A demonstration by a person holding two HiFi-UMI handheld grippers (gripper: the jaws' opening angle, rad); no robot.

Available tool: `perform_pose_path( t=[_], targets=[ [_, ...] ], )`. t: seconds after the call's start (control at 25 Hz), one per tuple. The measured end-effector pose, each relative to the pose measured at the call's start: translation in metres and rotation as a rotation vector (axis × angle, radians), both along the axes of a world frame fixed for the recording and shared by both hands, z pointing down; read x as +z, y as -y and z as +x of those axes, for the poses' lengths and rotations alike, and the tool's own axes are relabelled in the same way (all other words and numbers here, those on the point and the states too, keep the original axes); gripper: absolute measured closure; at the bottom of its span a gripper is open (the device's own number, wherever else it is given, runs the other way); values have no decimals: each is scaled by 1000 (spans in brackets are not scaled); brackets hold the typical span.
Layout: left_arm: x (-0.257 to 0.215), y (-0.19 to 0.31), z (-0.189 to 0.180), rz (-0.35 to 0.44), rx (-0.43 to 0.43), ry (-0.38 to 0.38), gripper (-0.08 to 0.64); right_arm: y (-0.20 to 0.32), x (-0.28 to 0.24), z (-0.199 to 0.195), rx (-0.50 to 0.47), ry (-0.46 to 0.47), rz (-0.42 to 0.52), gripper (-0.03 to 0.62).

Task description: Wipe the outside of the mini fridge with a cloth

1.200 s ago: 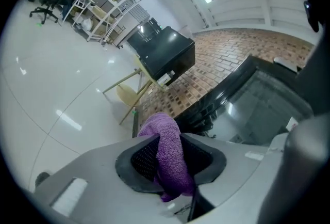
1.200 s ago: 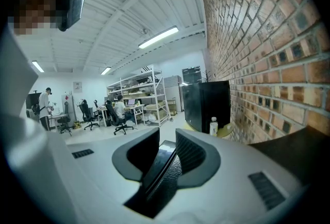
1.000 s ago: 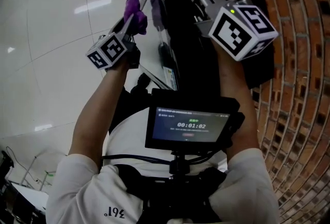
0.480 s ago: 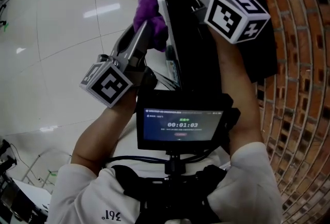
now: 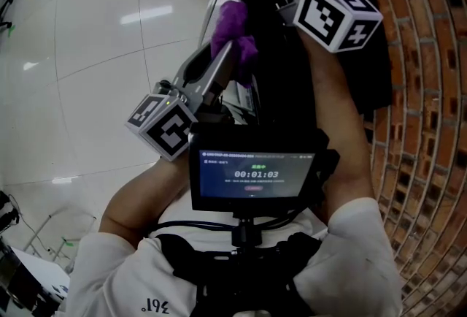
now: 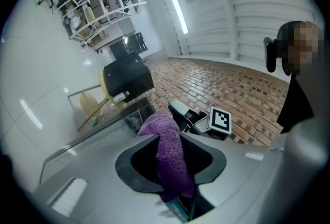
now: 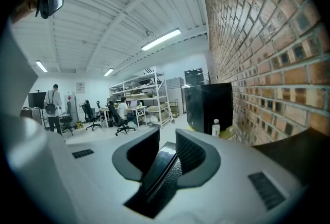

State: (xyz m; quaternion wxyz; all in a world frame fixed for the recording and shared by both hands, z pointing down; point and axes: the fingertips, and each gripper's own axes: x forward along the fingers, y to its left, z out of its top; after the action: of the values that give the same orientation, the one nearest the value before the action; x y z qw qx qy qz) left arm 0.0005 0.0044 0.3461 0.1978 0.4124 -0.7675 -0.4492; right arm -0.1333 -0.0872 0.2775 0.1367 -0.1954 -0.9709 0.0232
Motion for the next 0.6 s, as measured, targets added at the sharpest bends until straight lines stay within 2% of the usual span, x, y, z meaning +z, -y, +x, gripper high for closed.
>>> perform_pose_path(
  t=[0.2,0.6],
  targets=[
    [16,2,-2,-18,-9,-4,442,-1,2,-1,-4,-6,-1,502],
    [73,6,-2,-91,-3,-80,443,0,1,0,-6,0,-3,502]
  ],
)
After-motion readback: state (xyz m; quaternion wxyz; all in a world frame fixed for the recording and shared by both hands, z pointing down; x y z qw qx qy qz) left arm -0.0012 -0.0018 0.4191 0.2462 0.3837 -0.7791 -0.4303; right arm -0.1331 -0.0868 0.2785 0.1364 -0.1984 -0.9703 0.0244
